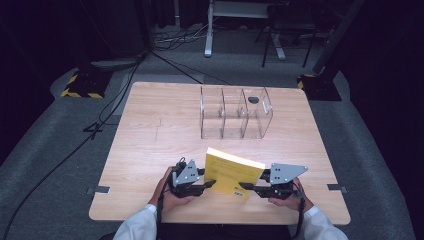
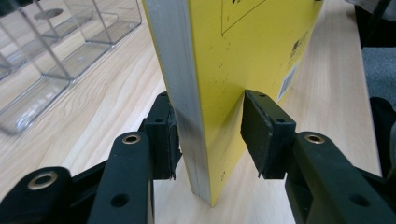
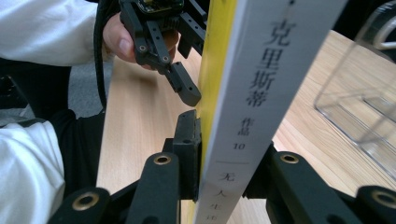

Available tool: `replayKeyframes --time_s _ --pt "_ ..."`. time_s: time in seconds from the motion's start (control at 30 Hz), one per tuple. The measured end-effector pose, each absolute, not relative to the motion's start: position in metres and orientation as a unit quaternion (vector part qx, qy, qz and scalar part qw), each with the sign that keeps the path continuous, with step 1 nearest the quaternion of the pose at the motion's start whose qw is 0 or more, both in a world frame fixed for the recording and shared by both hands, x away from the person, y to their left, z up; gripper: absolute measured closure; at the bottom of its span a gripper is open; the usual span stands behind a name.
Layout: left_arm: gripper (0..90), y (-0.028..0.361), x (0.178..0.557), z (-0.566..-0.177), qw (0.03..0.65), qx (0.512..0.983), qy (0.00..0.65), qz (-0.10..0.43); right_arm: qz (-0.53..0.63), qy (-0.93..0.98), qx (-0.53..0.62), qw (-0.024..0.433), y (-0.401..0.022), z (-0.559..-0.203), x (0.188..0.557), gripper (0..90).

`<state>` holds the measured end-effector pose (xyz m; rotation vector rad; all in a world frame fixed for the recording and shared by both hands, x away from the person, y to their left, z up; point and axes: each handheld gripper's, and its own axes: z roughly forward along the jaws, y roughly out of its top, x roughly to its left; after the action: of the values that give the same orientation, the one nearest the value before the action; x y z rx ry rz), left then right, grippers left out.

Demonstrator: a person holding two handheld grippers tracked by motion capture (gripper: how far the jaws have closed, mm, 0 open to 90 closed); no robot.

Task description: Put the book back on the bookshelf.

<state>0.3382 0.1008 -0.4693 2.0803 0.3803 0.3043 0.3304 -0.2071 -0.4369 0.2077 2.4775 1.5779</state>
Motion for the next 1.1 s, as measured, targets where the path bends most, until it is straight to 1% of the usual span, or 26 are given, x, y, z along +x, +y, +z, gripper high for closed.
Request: replayKeyframes --time_s 0.07,0.1,0.17,0.27,0.3,0.33,0.4,0.57,0.67,0.87,0.93,1.0,1.03,1.07,1.1 --pt "57.4 0.093 0.345 -0.469 0.481 0.854 0.152 0.126 0.535 0.834 0.081 0.106 -0.212 -0.437 0.333 70.8" --pt "57.5 0.087 0.350 -0.469 0.482 0.854 0.149 0.128 0.537 0.832 0.089 0.109 -0.216 -0.437 0.335 63.8" --pt "57.5 0.079 0.355 -0.470 0.483 0.853 0.149 0.131 0.530 0.833 0.099 0.125 -0.217 -0.437 0.336 61.1" --pt "57.6 0.067 0.364 -0.471 0.488 0.852 0.144 0.128 0.528 0.829 0.122 0.138 -0.221 -0.437 0.341 62.8" --pt "57.5 0.064 0.366 -0.471 0.488 0.851 0.145 0.125 0.532 0.826 0.127 0.139 -0.223 -0.437 0.343 65.0" --pt "57.4 0.064 0.366 -0.471 0.488 0.851 0.145 0.125 0.532 0.826 0.127 0.139 -0.223 -0.437 0.343 65.0" --pt "57.1 0.059 0.373 -0.472 0.495 0.849 0.142 0.118 0.535 0.821 0.140 0.143 -0.230 -0.437 0.347 72.0" --pt "53.8 0.053 0.381 -0.471 0.495 0.849 0.147 0.109 0.539 0.817 0.145 0.143 -0.238 -0.439 0.352 73.6" --pt "51.2 0.056 0.376 -0.470 0.477 0.854 0.163 0.130 0.545 0.814 0.143 0.141 -0.238 -0.440 0.353 74.3" --pt "36.8 0.080 0.361 -0.471 0.430 0.867 0.202 0.149 0.548 0.807 0.163 0.147 -0.240 -0.441 0.355 74.8" --pt "33.6 0.088 0.353 -0.473 0.397 0.877 0.215 0.167 0.548 0.807 0.166 0.148 -0.240 -0.441 0.355 74.9" --pt "30.3 0.093 0.350 -0.474 0.387 0.880 0.217 0.169 0.547 0.807 0.166 0.148 -0.241 -0.441 0.355 75.0" --pt "28.1 0.103 0.343 -0.477 0.371 0.886 0.222 0.167 0.545 0.808 0.168 0.149 -0.241 -0.440 0.354 75.1" --pt "27.1 0.103 0.343 -0.477 0.371 0.886 0.222 0.167 0.545 0.808 0.168 0.149 -0.241 -0.440 0.354 75.1" --pt "24.8 0.114 0.337 -0.481 0.362 0.888 0.234 0.160 0.545 0.806 0.172 0.153 -0.241 -0.441 0.355 75.1"
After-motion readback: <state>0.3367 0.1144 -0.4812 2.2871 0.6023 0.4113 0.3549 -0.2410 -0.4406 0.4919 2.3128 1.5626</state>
